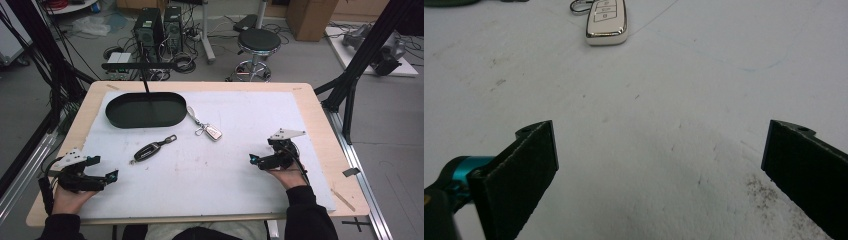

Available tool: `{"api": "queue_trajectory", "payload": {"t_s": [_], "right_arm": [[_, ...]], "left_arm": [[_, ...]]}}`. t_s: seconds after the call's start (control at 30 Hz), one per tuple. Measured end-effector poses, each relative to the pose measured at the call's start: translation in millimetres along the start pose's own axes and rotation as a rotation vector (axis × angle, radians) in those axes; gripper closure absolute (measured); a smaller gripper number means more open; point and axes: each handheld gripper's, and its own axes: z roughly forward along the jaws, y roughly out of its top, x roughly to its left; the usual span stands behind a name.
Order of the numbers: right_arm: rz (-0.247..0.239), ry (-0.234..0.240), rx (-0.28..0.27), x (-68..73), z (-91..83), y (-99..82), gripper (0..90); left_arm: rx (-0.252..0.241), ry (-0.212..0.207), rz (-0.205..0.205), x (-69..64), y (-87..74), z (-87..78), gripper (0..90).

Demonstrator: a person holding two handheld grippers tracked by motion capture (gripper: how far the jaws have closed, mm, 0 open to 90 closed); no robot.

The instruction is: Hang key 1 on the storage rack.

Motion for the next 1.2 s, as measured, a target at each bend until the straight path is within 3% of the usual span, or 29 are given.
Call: {"api": "queue_trajectory", "payload": {"t_s": [0.33, 0.63, 0.9, 1.2], "right_arm": [[0.002, 0.033, 0.006, -2.9, 8.1, 20.6, 0.8], [-0.051, 0.036, 0.021, 5.4, 15.5, 45.5, 0.9], [-0.065, 0.051, 0.057, 8.5, 30.5, 61.6, 0.9], [-0.020, 0.095, 0.050, 5.8, 50.7, 76.6, 0.8]], "left_arm": [[-0.001, 0.002, -0.002, 0.3, -0.1, 0.3, 5.6], [-0.003, 0.000, 0.000, 0.6, -0.1, -0.1, 5.6], [-0.004, -0.002, -0.005, 0.4, -0.1, 0.7, 5.6], [0.004, -0.007, -0.002, 0.7, 0.1, 1.5, 5.6]]}}
